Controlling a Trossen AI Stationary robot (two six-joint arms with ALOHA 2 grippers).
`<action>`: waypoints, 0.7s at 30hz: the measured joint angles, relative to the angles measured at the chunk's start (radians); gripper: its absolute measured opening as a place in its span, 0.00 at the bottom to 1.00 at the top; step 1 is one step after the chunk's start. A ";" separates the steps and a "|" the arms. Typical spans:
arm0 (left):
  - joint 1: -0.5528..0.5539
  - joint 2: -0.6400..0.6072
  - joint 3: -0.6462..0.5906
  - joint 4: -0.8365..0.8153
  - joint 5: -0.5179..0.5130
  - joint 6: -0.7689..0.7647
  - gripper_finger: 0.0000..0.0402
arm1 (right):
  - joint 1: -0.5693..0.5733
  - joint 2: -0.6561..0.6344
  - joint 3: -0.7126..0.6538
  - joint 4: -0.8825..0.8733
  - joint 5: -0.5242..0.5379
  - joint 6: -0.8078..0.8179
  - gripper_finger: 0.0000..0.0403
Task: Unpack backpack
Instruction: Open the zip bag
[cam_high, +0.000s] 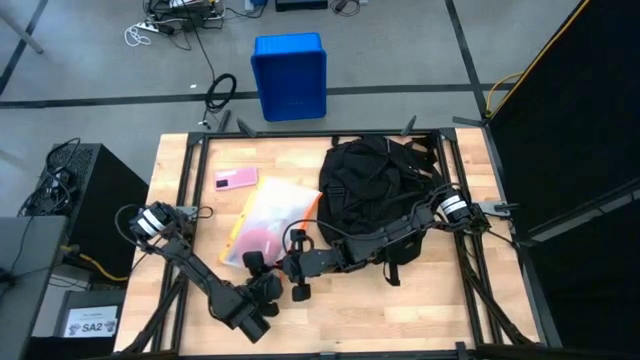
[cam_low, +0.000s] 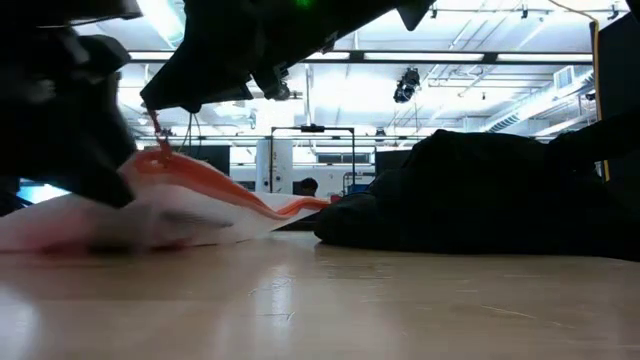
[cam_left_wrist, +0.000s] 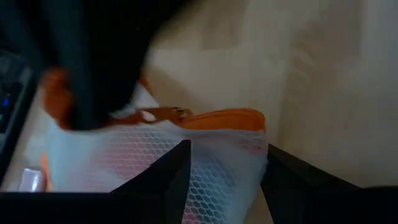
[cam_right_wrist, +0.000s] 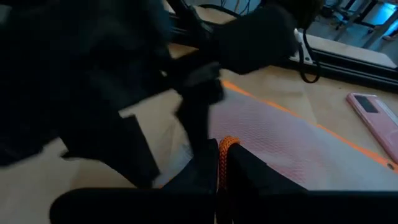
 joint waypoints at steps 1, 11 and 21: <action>0.003 0.000 0.000 0.001 -0.023 -0.014 0.39 | 0.003 0.000 0.000 -0.001 0.000 0.000 0.00; 0.018 0.001 0.000 0.071 -0.120 -0.028 0.37 | 0.014 0.000 0.000 -0.001 -0.003 -0.021 0.00; 0.013 0.001 0.000 0.051 -0.149 0.003 0.01 | 0.023 -0.043 0.001 -0.204 0.111 -0.024 0.00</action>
